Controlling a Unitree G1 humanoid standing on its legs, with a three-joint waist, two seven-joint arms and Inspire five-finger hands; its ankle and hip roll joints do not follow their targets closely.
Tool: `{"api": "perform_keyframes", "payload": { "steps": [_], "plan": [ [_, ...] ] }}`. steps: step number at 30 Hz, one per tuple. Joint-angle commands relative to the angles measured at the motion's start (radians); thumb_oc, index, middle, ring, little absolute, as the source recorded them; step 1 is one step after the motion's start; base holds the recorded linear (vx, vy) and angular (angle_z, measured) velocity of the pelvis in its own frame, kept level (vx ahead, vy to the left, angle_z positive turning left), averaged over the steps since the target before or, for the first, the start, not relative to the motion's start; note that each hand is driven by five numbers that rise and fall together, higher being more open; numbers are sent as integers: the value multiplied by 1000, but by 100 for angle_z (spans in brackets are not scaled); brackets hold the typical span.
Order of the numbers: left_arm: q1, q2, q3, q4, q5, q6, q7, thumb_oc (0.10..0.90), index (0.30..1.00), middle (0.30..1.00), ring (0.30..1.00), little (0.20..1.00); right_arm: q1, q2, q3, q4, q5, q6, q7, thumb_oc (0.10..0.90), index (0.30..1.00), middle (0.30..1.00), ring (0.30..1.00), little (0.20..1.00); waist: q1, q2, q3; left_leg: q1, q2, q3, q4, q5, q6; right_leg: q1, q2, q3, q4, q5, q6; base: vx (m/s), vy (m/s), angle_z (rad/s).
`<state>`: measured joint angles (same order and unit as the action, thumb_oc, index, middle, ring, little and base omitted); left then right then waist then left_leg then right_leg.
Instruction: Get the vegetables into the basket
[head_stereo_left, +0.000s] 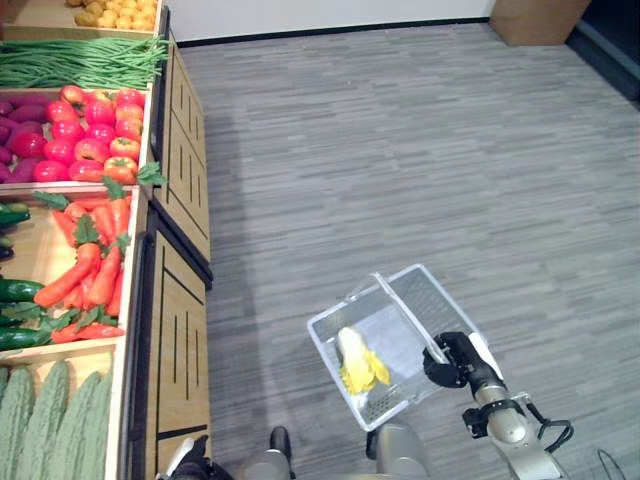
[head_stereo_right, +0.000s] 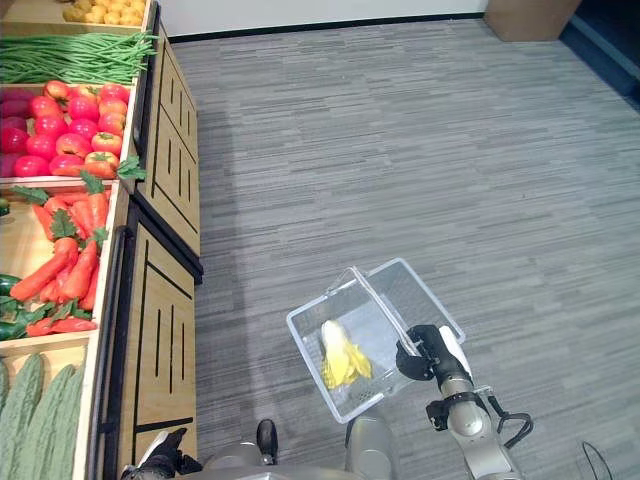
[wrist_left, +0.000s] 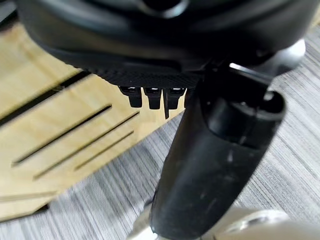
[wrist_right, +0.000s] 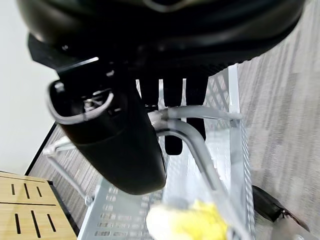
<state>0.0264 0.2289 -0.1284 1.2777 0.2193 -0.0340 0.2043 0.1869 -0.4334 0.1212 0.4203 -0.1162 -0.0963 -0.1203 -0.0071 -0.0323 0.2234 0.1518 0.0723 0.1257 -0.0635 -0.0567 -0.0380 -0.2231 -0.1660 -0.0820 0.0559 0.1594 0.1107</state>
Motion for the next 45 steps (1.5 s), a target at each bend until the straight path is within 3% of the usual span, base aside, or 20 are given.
{"api": "perform_keyframes", "payload": {
  "steps": [1,5,7,9,10,14,15,16,17,21,26,30,31,32,34,36,40,45],
  "plan": [
    [-10,34,17,-12,13,-10,13,900,1000,1000,1000,1000,-59,-82,-84,-166,38,-96,-37,400,300,300,300,300,-3,-23,-41,-37,14,-58,152,-19,-12,20,11,-2,45,-30,45,229,-253,8],
    [-11,26,17,-20,-4,-11,16,900,1000,1000,1000,1000,-48,-107,-95,-178,42,-99,-30,400,300,300,300,300,-5,-6,-49,-54,50,-85,205,37,-42,35,43,-35,64,-72,15,206,-243,13],
    [-16,23,10,-21,-8,-11,19,900,1000,1000,1000,1000,-38,-114,-105,-179,48,-102,-36,400,300,300,300,300,-11,1,-46,-66,70,-76,244,66,-56,46,52,-53,74,-95,-2,181,-199,20],
    [-22,16,-11,-44,-6,-9,17,900,1000,1000,1000,1000,-15,-130,-122,-169,50,-97,-48,400,300,300,300,300,-17,9,-31,-130,107,-30,382,152,-64,94,71,-90,89,-158,-45,237,-266,37],
    [-22,16,-11,-44,-6,-9,17,900,1000,1000,1000,1000,-15,-130,-123,-169,50,-97,-48,400,300,300,300,300,-18,10,-31,-131,107,-32,384,152,-64,95,71,-92,89,-159,-45,155,-154,37],
    [-33,16,-12,-48,-22,-9,24,900,1000,1000,1000,1000,-9,-132,-138,-166,50,-93,-60,400,300,300,300,300,-2,1,-18,-229,66,-34,340,121,-47,139,60,-97,64,-174,-37,170,-47,26],
    [-33,14,-10,-48,-27,-12,30,900,1000,1000,1000,1000,-6,-132,-136,-164,45,-96,-64,400,300,300,300,300,18,-4,-20,-299,30,-52,262,91,-36,172,54,-88,44,-188,-28,273,25,25],
    [-30,14,-7,-46,-29,-13,31,900,1000,1000,1000,1000,-4,-131,-134,-163,41,-97,-67,400,300,300,300,300,31,-1,-20,-330,29,-64,207,122,-37,196,59,-82,32,-194,-26,461,83,23],
    [-22,10,-10,-48,-23,-15,33,900,1000,1000,1000,1000,0,-129,-137,-159,34,-100,-75,400,300,300,300,300,41,8,-18,-390,60,-38,132,203,-52,237,67,-76,14,-208,-21,289,71,2],
    [-8,16,-3,-43,-6,-12,27,900,1000,1000,1000,1000,7,-124,-132,-157,22,-96,-69,400,300,300,300,300,52,8,-23,-396,101,42,96,255,-65,298,65,-64,-4,-228,-12,261,109,-38],
    [6,26,13,-26,20,-4,18,900,1000,1000,1000,1000,26,-102,-126,-160,-6,-77,-45,400,300,300,300,300,57,-16,-67,-349,64,114,91,209,-26,336,8,-47,17,-233,25,349,224,-43],
    [-5,51,17,-22,23,-1,19,900,1000,1000,1000,1000,4,-81,-101,-157,-10,-74,-39,400,300,300,300,300,68,-54,-73,-329,20,143,110,154,16,296,-37,-14,97,-154,59,241,226,-14],
    [-19,66,20,-25,20,2,23,900,1000,1000,1000,1000,-12,-77,-86,-154,-9,-75,-37,400,300,300,300,300,70,-67,-65,-317,-5,142,109,135,39,266,-47,-9,190,-113,66,159,199,-4],
    [-20,66,21,-25,20,2,23,900,1000,1000,1000,1000,-13,-77,-86,-154,-9,-75,-37,400,300,300,300,300,71,-66,-67,-320,-2,144,109,137,39,262,-44,-7,188,-110,65,200,244,-8],
    [-39,86,21,-29,8,7,27,900,1000,1000,1000,1000,-34,-70,-69,-143,-5,-73,-38,400,300,300,300,300,55,-66,-40,-267,-27,128,105,93,64,167,-18,15,305,-54,51,237,192,9],
    [-42,87,18,-31,8,7,27,900,1000,1000,1000,1000,-34,-71,-70,-144,-4,-74,-37,400,300,300,300,300,48,-60,-34,-251,-30,119,102,83,66,139,-6,19,308,-64,44,165,65,23],
    [-48,82,11,-23,8,3,23,900,1000,1000,1000,1000,-32,-72,-81,-146,6,-74,-38,400,300,300,300,300,20,-43,-14,-175,-39,75,98,40,63,51,32,14,236,-116,28,238,6,29],
    [-52,73,13,-20,19,-1,18,900,1000,1000,1000,1000,-29,-79,-79,-158,10,-79,-35,400,300,300,300,300,-20,-57,2,-84,-58,5,109,-21,42,-27,29,65,24,-24,59,308,-85,46]
  ]
}}
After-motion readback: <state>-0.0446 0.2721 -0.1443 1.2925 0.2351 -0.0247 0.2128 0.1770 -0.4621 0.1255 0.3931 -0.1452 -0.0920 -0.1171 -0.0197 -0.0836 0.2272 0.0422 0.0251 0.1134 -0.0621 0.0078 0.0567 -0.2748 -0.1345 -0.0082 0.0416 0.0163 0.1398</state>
